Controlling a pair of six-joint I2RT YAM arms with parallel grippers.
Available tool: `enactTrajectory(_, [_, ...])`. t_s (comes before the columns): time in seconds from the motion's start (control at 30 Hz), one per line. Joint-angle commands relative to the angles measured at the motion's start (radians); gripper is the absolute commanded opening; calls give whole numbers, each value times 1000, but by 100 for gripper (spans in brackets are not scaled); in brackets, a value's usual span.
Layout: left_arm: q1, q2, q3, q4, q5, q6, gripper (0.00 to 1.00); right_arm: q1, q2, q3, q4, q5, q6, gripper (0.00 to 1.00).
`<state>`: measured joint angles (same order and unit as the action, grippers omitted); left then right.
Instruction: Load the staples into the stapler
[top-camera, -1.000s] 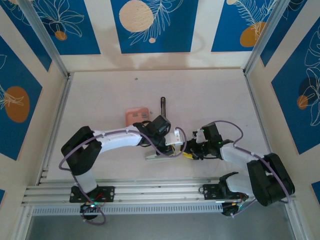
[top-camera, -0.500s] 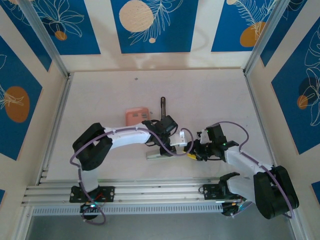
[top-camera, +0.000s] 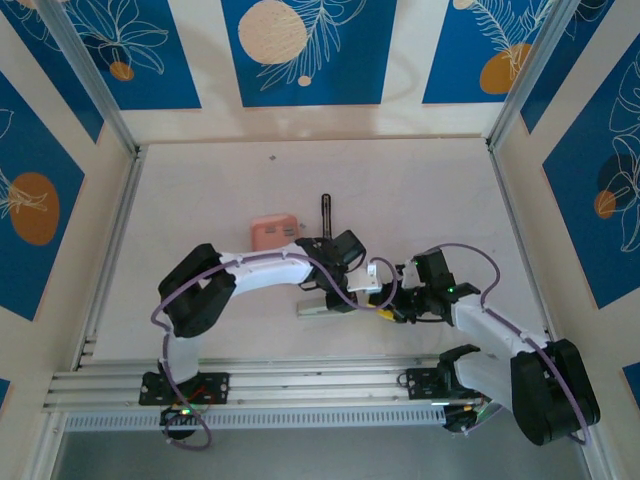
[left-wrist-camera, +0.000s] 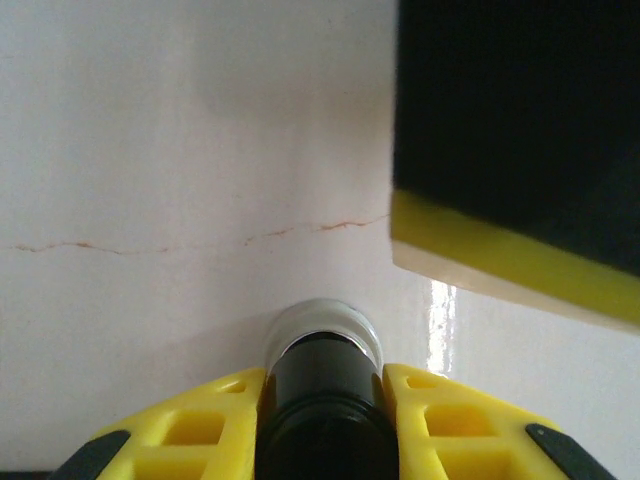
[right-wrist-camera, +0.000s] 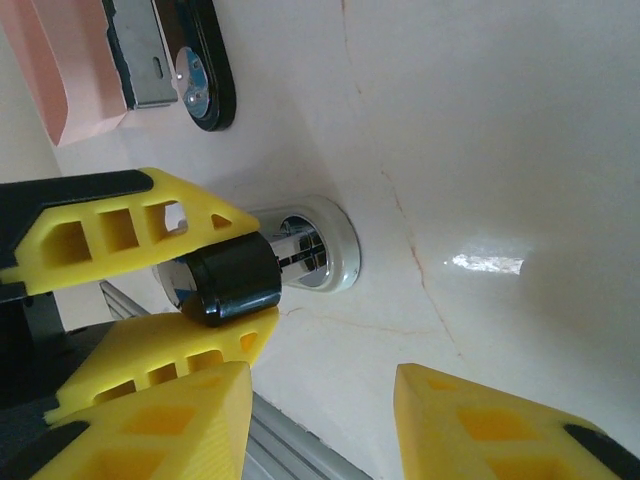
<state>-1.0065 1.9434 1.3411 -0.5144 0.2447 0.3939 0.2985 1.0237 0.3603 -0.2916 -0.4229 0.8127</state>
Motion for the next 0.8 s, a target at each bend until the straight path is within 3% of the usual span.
enactTrajectory(0.0, [-11, 92, -33, -76, -77, -1, 11, -10, -25, -1, -53, 12, -21, 42])
enactTrajectory(0.57, [-28, 140, -24, -120, -163, -35, 11, -14, -47, -6, -57, 17, -23, 42])
enactTrajectory(0.77, [-33, 104, 24, -135, -165, -177, 13, -16, -85, 4, -85, 32, -21, 41])
